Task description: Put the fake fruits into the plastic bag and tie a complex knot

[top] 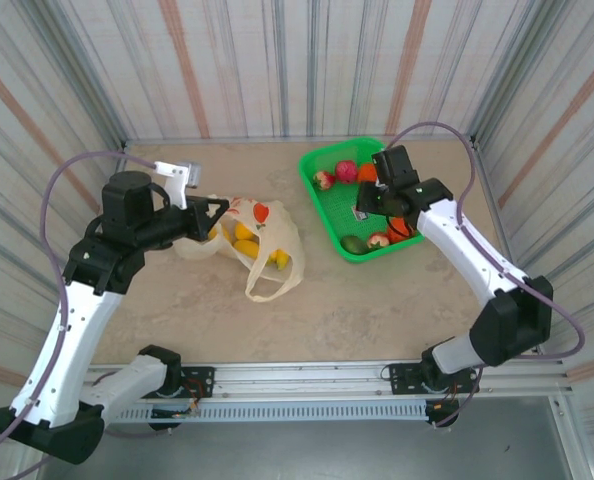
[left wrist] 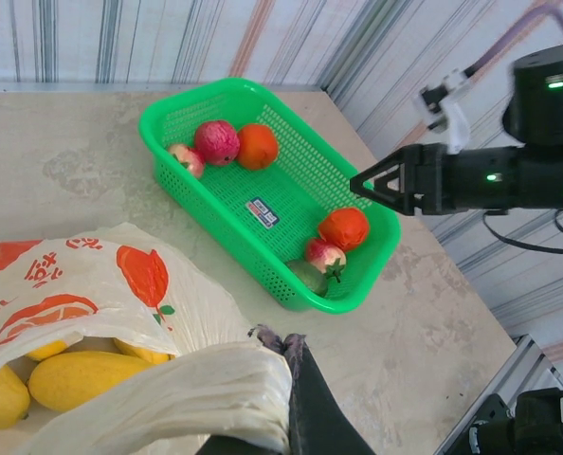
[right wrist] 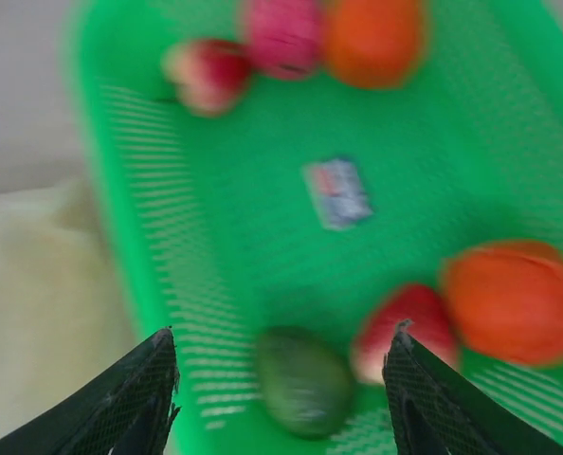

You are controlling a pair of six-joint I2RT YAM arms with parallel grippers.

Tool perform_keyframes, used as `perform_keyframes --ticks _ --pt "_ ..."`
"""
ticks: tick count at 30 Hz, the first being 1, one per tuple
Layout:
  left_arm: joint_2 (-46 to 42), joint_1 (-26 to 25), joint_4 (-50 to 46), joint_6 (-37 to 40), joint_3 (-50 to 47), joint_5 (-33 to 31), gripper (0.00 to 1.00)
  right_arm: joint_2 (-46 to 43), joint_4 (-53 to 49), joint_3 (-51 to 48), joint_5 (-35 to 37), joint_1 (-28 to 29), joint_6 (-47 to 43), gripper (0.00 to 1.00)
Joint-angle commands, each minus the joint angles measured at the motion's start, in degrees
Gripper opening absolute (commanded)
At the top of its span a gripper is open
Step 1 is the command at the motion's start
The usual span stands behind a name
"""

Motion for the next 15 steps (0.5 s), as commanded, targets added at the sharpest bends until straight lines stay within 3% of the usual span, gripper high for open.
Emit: perform_keyframes --ticks 1,5,7,15 --pt "-1.6 -1.0 1.4 0.5 -0.5 0.4 0.0 5.1 -12.8 3.2 13.5 -1.6 4.3 0.62" --pt "-2.6 -1.8 1.5 0.9 -1.2 -0.2 0.0 9.0 -12.6 2.9 12.1 -5.3 4.7 0.66" --pt "-3.0 -2.1 1.4 1.2 -1.4 -0.6 0.0 10.8 -11.9 2.9 13.0 -6.3 4.7 0.72" --pt "-3.8 -3.1 1.0 2.1 -1.9 -1.8 0.0 18.4 -10.5 5.5 12.4 -8.2 5.6 0.74"
